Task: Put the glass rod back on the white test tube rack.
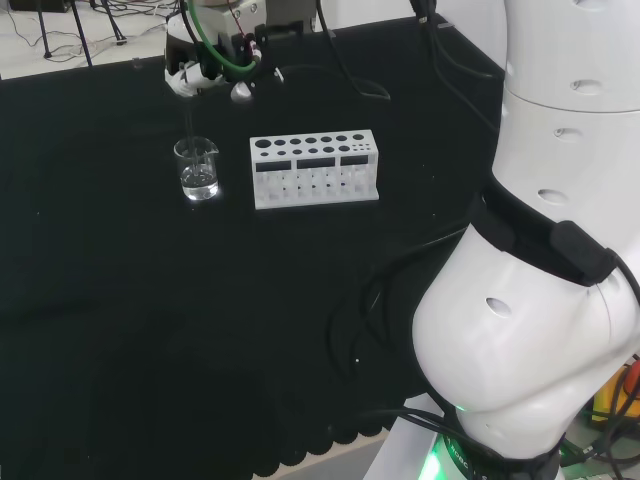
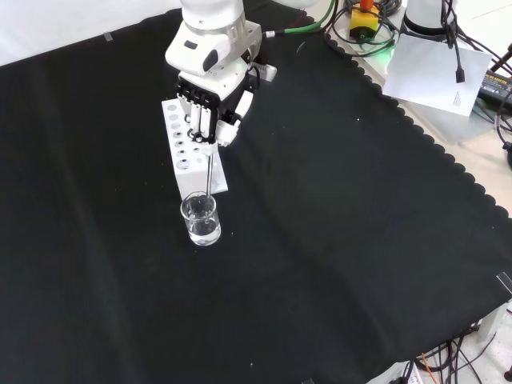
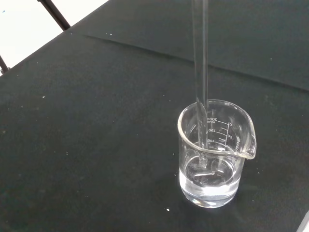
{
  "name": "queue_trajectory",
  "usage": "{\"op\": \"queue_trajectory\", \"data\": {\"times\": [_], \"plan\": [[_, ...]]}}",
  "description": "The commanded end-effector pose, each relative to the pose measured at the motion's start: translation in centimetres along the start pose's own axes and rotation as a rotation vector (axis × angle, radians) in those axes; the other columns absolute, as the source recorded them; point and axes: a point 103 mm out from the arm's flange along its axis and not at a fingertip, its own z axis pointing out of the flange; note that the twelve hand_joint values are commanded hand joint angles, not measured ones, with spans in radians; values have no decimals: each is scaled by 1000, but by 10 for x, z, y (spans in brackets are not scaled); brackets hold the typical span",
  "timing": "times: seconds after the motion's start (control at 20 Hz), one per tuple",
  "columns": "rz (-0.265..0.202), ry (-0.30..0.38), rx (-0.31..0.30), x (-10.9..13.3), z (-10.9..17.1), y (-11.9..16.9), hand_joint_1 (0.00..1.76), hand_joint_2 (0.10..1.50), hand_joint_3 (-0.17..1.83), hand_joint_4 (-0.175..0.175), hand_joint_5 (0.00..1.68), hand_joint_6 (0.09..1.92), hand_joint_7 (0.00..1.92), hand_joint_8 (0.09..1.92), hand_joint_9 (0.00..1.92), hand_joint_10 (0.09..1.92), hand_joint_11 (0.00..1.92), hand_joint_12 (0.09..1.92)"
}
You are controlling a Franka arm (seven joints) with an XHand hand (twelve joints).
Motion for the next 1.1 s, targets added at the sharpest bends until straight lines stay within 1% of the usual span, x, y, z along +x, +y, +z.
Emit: {"op": "queue_trajectory", "data": {"times": [0.05, 0.2, 0.35, 0.5, 0.6, 0.75, 1.1], "plan": [[-3, 2, -7, 2, 1, 1, 1302, 1133, -175, -175, 1334, 87, 1075, 1193, 1638, 940, 1647, 739], [7, 5, -2, 3, 0, 2, 1302, 1133, -175, -175, 1335, 87, 1075, 1193, 1637, 940, 1647, 739], [14, 8, -7, 6, -7, 3, 1302, 1133, -175, -175, 1335, 87, 1074, 1194, 1636, 940, 1646, 738], [21, 4, -24, 9, -21, 1, 1302, 1133, -175, -175, 1335, 87, 1074, 1194, 1636, 940, 1646, 738], [34, 4, -39, 7, -34, -4, 1302, 1133, -175, -175, 1336, 87, 1075, 1193, 1636, 941, 1646, 739], [55, 1, -49, 0, -46, -13, 1302, 1133, -175, -175, 1336, 87, 1075, 1193, 1636, 941, 1647, 738], [120, 8, -62, -27, -60, -40, 1302, 1133, -175, -175, 1337, 87, 1076, 1192, 1636, 941, 1647, 738]]}}
